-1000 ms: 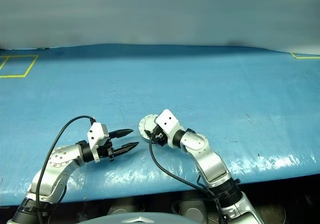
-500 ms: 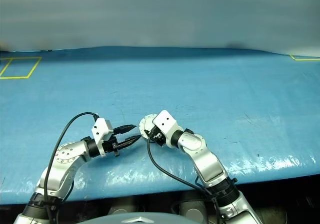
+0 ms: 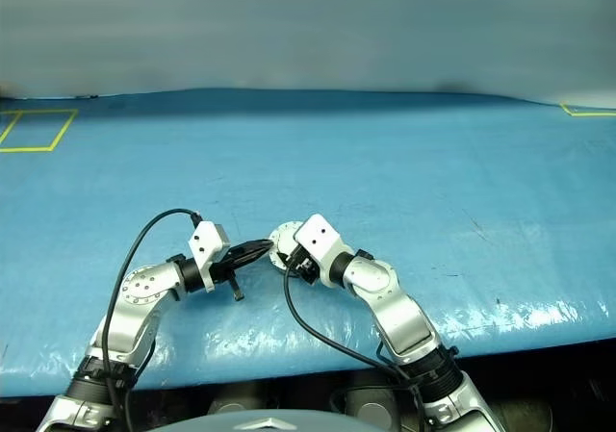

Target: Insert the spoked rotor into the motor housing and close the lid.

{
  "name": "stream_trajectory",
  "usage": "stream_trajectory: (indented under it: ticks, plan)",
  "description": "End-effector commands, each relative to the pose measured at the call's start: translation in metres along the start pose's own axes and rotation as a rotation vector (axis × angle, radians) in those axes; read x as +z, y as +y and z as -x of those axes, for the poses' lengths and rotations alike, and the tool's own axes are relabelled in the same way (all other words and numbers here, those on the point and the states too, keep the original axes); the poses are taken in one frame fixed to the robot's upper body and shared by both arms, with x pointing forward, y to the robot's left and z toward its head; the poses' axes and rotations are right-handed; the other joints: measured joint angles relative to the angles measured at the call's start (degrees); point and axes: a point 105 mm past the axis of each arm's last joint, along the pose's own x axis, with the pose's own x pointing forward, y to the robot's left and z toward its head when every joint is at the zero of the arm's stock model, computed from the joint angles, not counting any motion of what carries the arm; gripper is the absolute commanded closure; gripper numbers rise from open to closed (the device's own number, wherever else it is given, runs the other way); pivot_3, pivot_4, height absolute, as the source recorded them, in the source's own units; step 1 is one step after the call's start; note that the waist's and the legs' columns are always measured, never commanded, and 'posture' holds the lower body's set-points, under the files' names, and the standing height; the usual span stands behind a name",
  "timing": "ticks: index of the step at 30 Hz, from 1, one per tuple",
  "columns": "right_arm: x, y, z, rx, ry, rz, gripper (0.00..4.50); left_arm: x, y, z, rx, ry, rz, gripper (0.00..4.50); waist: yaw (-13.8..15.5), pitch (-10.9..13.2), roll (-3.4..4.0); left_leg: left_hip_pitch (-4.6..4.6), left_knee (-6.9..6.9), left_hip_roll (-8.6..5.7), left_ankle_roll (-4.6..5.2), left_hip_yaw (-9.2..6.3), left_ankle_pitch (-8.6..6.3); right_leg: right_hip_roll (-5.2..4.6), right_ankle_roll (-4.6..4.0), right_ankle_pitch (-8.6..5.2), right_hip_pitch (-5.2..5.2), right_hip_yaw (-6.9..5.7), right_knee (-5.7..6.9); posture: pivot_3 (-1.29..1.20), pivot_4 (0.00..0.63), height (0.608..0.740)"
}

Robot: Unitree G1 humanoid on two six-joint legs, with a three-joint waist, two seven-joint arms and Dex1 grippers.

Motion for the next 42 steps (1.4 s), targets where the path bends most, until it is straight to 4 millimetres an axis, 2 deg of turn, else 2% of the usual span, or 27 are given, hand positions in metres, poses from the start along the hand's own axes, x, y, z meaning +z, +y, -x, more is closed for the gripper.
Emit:
stream_trajectory:
  ticks: [1, 14, 16, 17, 19, 22, 26, 29, 32, 34, 36, 38, 40, 42]
  plan:
    - [-0.028, 0.005, 0.002, 0.015, 0.106, -0.031, 1.49, 0.002, -0.004, -0.003, -0.035, -0.006, -0.008, 4.48, 0.01, 0.00, 0.00, 0.00, 0.00, 0.00, 0.00, 0.00, 0.00, 0.00, 0.00, -0.01, 0.00, -0.01, 0.00, 0.00, 0.150, 0.740]
    - [-0.029, 0.006, 0.001, 0.010, 0.116, -0.045, 1.49, -0.025, -0.010, -0.012, -0.029, 0.096, 0.012, 4.48, 0.35, -0.24, 0.02, 0.20, 0.00, 0.04, 0.01, -0.05, -0.01, -0.03, -0.06, -0.05, 0.00, -0.06, -0.07, 0.00, 0.150, 0.740]
    - [-0.026, 0.007, 0.002, 0.019, 0.091, -0.050, 0.74, -0.025, -0.011, -0.013, -0.020, 0.088, 0.023, 4.50, 0.44, -0.27, 0.02, 0.25, 0.01, 0.05, 0.01, -0.04, -0.01, -0.06, -0.07, -0.06, 0.02, -0.06, -0.07, 0.00, 0.150, 0.740]
    - [-0.024, 0.009, 0.003, 0.028, 0.077, -0.058, 0.51, -0.025, -0.011, -0.014, -0.013, 0.084, 0.029, 4.50, 0.51, -0.28, 0.03, 0.25, 0.01, 0.05, 0.01, -0.04, -0.01, -0.07, -0.07, -0.06, 0.03, -0.06, -0.07, 0.00, 0.150, 0.740]
    - [-0.011, 0.012, 0.006, 0.066, 0.009, -0.100, 0.03, -0.025, -0.011, -0.013, -0.016, 0.089, 0.026, 4.50, 0.55, -0.30, 0.04, 0.25, 0.00, 0.05, 0.01, -0.05, -0.01, -0.08, -0.07, -0.06, 0.03, -0.06, -0.07, 0.00, 0.150, 0.740]
    - [0.007, 0.006, 0.011, 0.055, -0.089, -0.125, 0.03, -0.024, -0.013, -0.013, -0.029, 0.092, 0.023, 4.50, 0.59, -0.29, 0.04, 0.25, 0.00, 0.06, 0.01, -0.06, -0.01, -0.07, -0.07, -0.06, 0.02, -0.06, -0.06, 0.00, 0.150, 0.740]
    - [0.039, -0.021, 0.024, -0.072, -0.268, -0.133, 0.03, -0.025, -0.012, -0.012, -0.026, 0.096, 0.022, 4.50, 0.64, -0.26, 0.10, 0.16, -0.02, 0.06, 0.01, -0.05, -0.01, -0.06, -0.08, -0.06, -0.06, -0.05, -0.06, 0.00, 0.150, 0.740]
    - [0.045, -0.033, 0.032, -0.120, -0.312, -0.140, 0.03, -0.024, -0.014, -0.013, -0.032, 0.093, 0.022, 4.50, 0.82, -0.26, 0.09, 0.04, -0.02, 0.04, 0.01, -0.05, -0.01, -0.06, -0.06, -0.05, -0.06, -0.06, -0.07, 0.00, 0.150, 0.740]
    - [0.039, -0.041, 0.038, -0.144, -0.307, -0.220, 0.03, -0.022, -0.015, -0.015, -0.034, 0.085, 0.026, 4.50, 0.90, -0.26, 0.09, -0.10, -0.02, 0.02, 0.02, -0.04, -0.01, -0.06, -0.04, -0.04, -0.04, -0.04, -0.08, 0.00, 0.150, 0.740]
    - [0.023, -0.041, 0.039, -0.122, -0.234, -0.317, 0.03, -0.022, -0.016, -0.015, -0.037, 0.085, 0.025, 4.50, 0.95, -0.26, 0.09, -0.12, -0.02, 0.02, 0.02, -0.05, -0.01, -0.05, -0.04, -0.03, -0.05, -0.05, -0.08, 0.00, 0.150, 0.740]
    - [0.000, -0.035, 0.043, -0.059, -0.161, -0.494, 0.03, -0.022, -0.016, -0.016, -0.036, 0.087, 0.022, 4.50, 1.15, -0.26, 0.09, -0.12, -0.02, 0.03, 0.02, -0.06, -0.01, -0.05, -0.05, -0.04, -0.04, -0.06, -0.07, 0.00, 0.150, 0.740]
    - [-0.012, -0.031, 0.046, -0.029, -0.124, -0.605, 0.03, -0.023, -0.016, -0.016, -0.032, 0.087, 0.021, 4.50, 1.27, -0.26, 0.10, -0.13, -0.02, 0.04, 0.03, -0.06, -0.01, -0.05, -0.07, -0.04, -0.04, -0.07, -0.08, 0.00, 0.150, 0.740]
    - [-0.013, -0.022, 0.051, 0.048, -0.159, -0.752, 0.03, -0.023, -0.016, -0.015, -0.033, 0.086, 0.023, 4.50, 1.28, -0.26, 0.10, -0.15, -0.02, 0.04, 0.03, -0.04, -0.02, -0.05, -0.08, -0.04, -0.07, -0.05, -0.08, 0.00, 0.150, 0.740]
    - [-0.018, -0.023, 0.054, 0.055, -0.181, -0.879, 0.03, -0.023, -0.016, -0.015, -0.035, 0.087, 0.021, 4.50, 1.27, -0.26, 0.10, -0.15, -0.02, 0.05, 0.03, -0.05, -0.02, -0.05, -0.08, -0.04, -0.07, -0.06, -0.07, 0.00, 0.150, 0.740]
